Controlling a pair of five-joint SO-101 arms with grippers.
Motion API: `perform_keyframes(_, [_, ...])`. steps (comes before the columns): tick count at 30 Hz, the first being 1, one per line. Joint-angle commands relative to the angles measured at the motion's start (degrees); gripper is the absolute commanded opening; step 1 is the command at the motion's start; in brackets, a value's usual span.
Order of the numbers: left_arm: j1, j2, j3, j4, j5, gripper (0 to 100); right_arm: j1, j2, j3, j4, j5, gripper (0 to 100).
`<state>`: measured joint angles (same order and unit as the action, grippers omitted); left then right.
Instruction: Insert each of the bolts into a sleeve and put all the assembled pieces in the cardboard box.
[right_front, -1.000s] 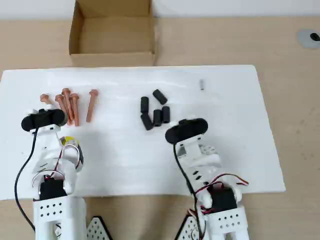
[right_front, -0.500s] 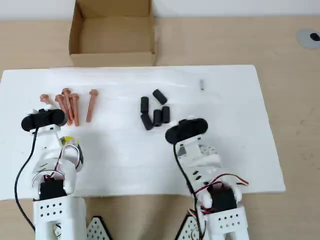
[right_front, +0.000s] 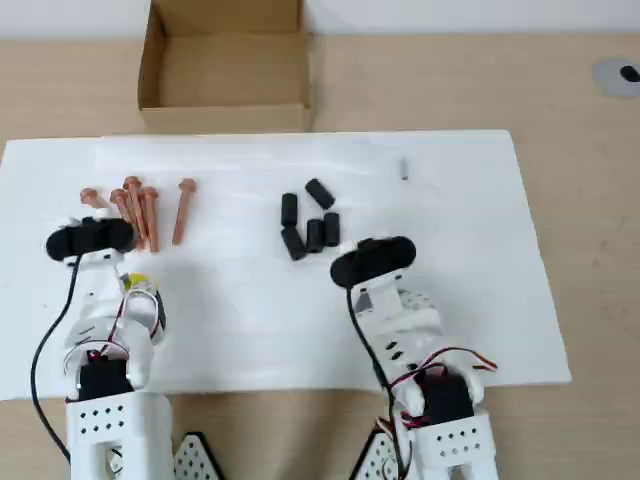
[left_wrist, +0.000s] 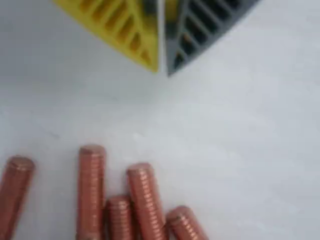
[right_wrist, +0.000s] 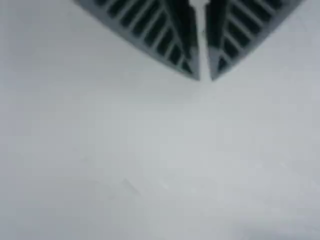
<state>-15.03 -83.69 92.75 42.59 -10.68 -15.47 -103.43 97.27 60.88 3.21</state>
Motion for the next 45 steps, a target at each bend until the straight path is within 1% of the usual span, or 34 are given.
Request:
perform_keyframes(1, [-0.88,-0.13,-5.89,4.75,-0.44,1,0.66,-6.64,-0.57,0.09,0.53,1.0])
perform_keyframes(3, [-0.79,-0.04,-10.9,8.97,1.41,4,1.36,-6.64,-2.24,0.35,0.62,1.0])
perform_keyframes(6, [-1.85,2.15,-20.66,16.26,4.13,14,3.12,-6.64,-7.52,-2.29,0.18,1.0])
perform_keyframes(7, [-2.55,4.53,-24.09,17.58,4.4,16,4.09,-6.64,-9.71,-3.08,0.18,1.0])
perform_keyframes(10, [-5.54,16.57,-34.29,18.29,3.96,17,5.85,-5.58,-15.34,-3.16,0.44,0.9])
perform_keyframes(13, [-8.0,33.8,-45.54,20.22,4.75,16,5.67,0.84,-19.21,-2.37,0.44,0.9])
perform_keyframes(17, [-11.16,57.27,-62.07,26.37,9.58,16,5.67,18.15,-28.35,-2.73,0.53,0.9])
perform_keyframes(21, [-12.04,76.79,-78.95,33.23,13.1,16,5.67,42.15,-45.49,0.35,0.53,0.9])
perform_keyframes(23, [-11.08,82.77,-86.33,35.52,13.19,16,5.14,54.9,-55.43,4.04,0.26,0.9])
perform_keyframes(26, [-10.02,88.04,-93.71,36.13,14.33,16,3.3,72.04,-69.05,12.22,0.53,0.9])
perform_keyframes(29, [-9.05,89.89,-96.88,35.69,16.09,16,2.24,84.44,-78.81,16.79,0.09,1.2])
perform_keyframes(32, [-8.62,90.77,-96.97,33.05,17.76,17,2.24,91.38,-83.38,16.18,0.18,1.2])
perform_keyframes(35, [-8.62,91.65,-95.56,30.59,19.16,17,2.24,95.25,-85.23,13.36,0.79,1.2])
perform_keyframes(37, [-8.7,92.44,-94.33,28.66,19.78,16,2.15,96.92,-85.41,13.19,3.96,1.2])
perform_keyframes(40, [-9.41,93.85,-92.4,24.97,22.59,16,2.15,98.86,-85.14,13.27,9.67,1.2])
perform_keyframes(42, [-9.67,95.16,-91.16,22.07,24.44,17,2.15,100.0,-85.14,13.27,11.69,1.2])
perform_keyframes(45, [-9.49,97.8,-90.2,19.52,25.32,17,2.15,101.67,-85.14,13.19,14.15,1.2])
